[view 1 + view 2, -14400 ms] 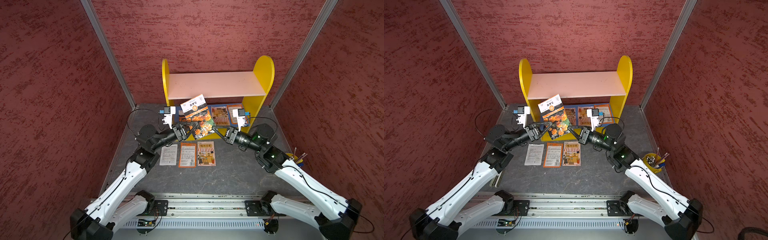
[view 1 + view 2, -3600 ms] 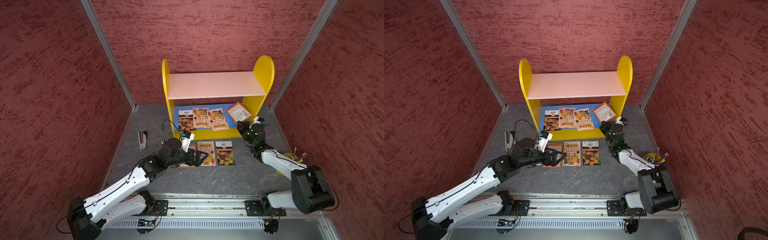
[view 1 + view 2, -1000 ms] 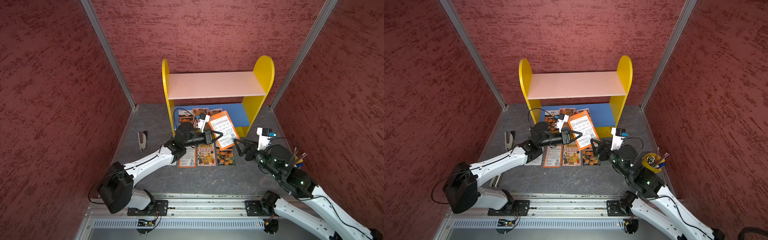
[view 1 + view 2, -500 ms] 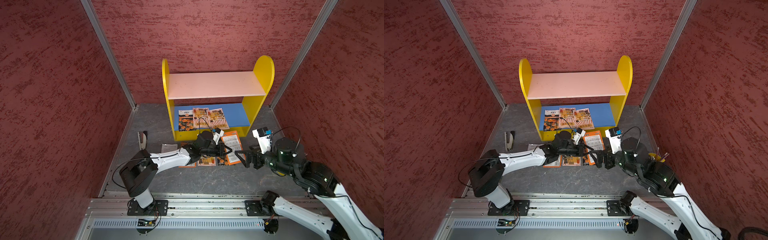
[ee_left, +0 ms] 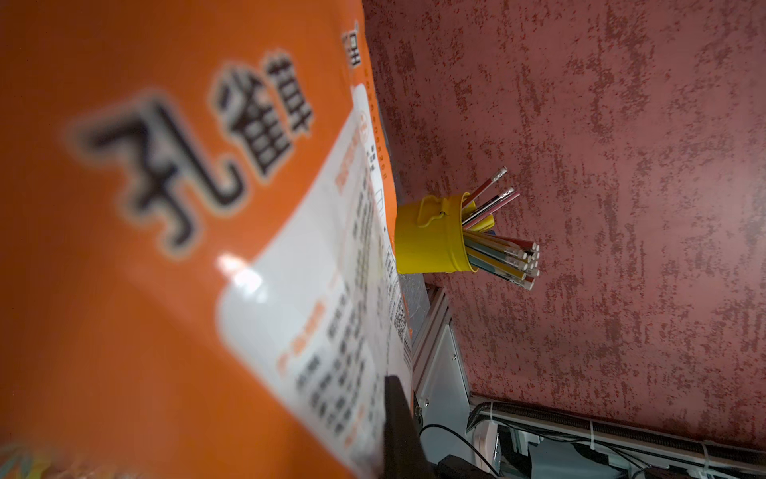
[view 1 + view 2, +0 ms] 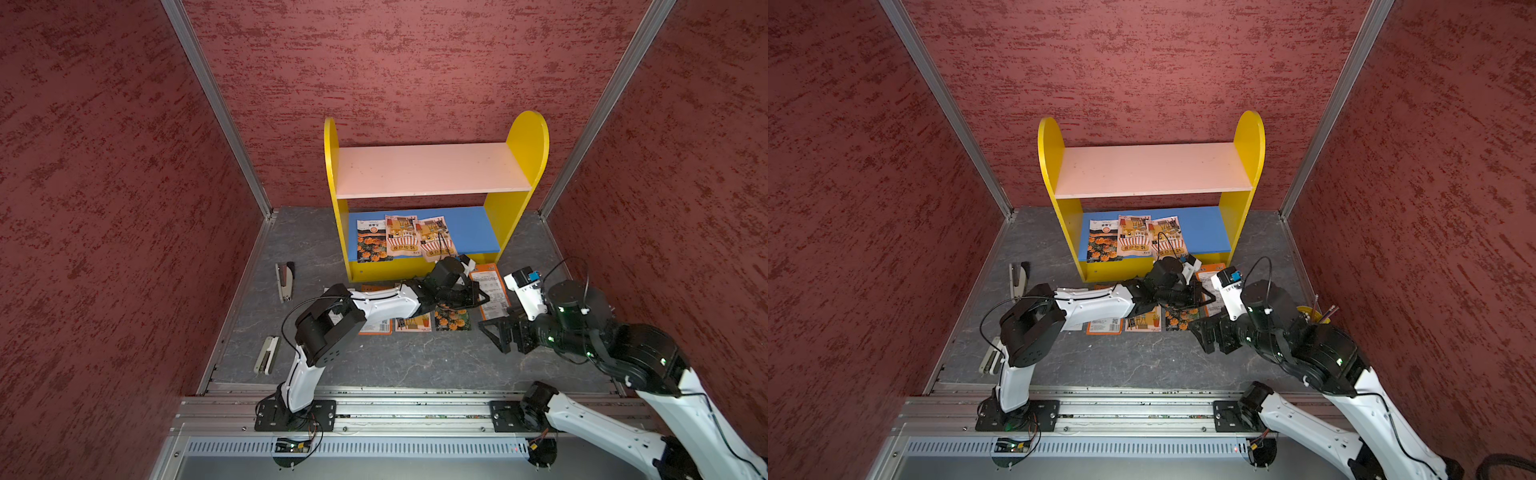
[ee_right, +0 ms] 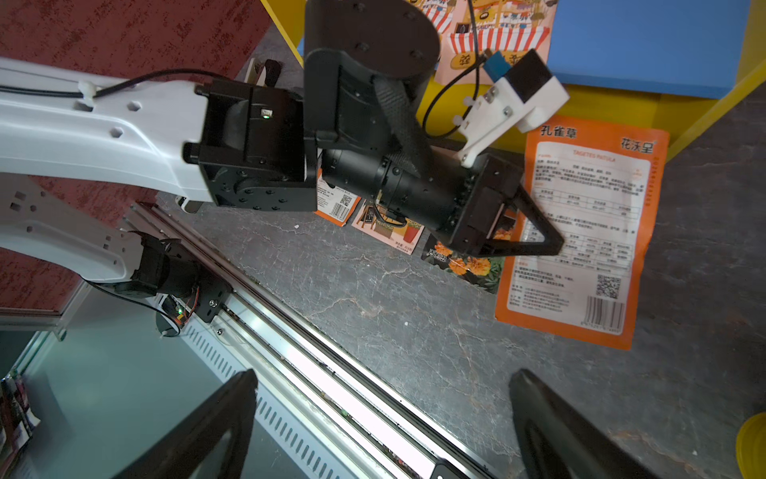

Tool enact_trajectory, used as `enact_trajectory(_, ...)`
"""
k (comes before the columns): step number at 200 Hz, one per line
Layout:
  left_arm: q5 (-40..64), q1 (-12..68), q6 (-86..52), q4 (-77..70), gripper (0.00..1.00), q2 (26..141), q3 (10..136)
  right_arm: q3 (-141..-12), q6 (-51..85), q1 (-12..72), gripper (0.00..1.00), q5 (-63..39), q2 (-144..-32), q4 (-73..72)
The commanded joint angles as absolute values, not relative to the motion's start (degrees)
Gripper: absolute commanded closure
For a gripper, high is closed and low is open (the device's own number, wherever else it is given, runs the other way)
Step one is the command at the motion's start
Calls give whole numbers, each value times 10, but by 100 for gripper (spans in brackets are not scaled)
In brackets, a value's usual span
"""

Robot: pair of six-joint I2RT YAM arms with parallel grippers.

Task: Take the seed bag off the shelf
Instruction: Pick up the seed packet from the shelf, then place the seed packet at the center of the board.

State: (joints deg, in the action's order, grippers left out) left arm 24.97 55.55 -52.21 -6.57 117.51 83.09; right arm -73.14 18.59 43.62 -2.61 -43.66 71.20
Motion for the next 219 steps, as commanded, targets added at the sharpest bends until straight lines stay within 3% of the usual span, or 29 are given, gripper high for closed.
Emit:
enact_trajectory(1, 266, 556, -509, 9, 100, 1209, 880, -734, 180, 439, 2, -31, -428, 722)
enact_trajectory(165, 309, 547, -470, 209, 98, 1389, 1124, -712, 185, 439, 2, -40, -431, 695)
enact_trajectory(219, 316, 539, -468, 244, 87, 1430, 1182, -712, 184, 439, 2, -38, -432, 695)
